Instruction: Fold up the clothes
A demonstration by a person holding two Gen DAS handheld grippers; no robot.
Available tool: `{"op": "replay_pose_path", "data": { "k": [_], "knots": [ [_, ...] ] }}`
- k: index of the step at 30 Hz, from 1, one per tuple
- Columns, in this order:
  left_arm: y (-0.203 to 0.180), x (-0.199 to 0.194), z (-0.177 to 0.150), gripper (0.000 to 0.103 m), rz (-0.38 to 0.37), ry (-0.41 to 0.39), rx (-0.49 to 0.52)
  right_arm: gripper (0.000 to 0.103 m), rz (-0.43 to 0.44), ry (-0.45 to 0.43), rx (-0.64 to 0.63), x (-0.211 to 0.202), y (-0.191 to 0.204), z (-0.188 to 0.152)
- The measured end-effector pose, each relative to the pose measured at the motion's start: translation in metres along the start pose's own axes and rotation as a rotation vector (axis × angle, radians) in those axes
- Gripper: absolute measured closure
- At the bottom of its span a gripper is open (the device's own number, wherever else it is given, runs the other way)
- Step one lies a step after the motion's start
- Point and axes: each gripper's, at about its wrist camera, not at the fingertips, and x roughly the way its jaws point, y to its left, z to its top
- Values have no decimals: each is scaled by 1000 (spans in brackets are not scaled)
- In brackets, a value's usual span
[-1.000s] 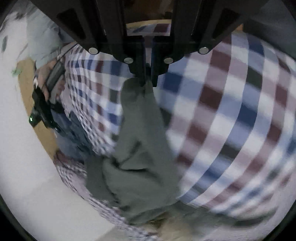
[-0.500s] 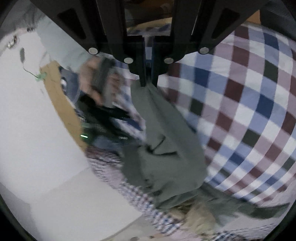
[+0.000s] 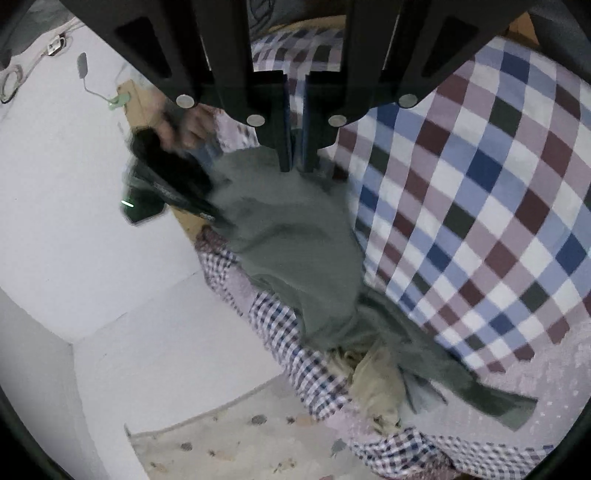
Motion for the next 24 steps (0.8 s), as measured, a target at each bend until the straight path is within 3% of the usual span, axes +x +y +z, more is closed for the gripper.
{"op": "replay_pose_path", "data": {
  "k": [5,7,8,9,11,14,19,24],
  "knots": [
    [11,-25,13,99,14,-106,-48,86,120,48,-189,-53,52,-14],
    [17,-38,18,99,35,-156,-73,74,132,47,-218,-67,53,-28],
    [22,-47,21,99,50,-188,-93,55,129,25,-213,-77,47,-37],
    [27,-57,25,99,61,-220,-118,44,104,-4,-167,-88,32,-47],
    [39,-77,33,99,83,-286,-162,42,-10,-4,-82,-95,-1,-60],
    [43,-94,41,99,128,-341,-149,40,-188,4,42,-102,-49,-80],
    [41,-89,41,99,141,-315,-133,40,-385,33,-8,-82,-75,-75],
    [29,-63,44,99,167,-250,-63,38,-491,152,-183,-35,-95,-40]
  ]
}}
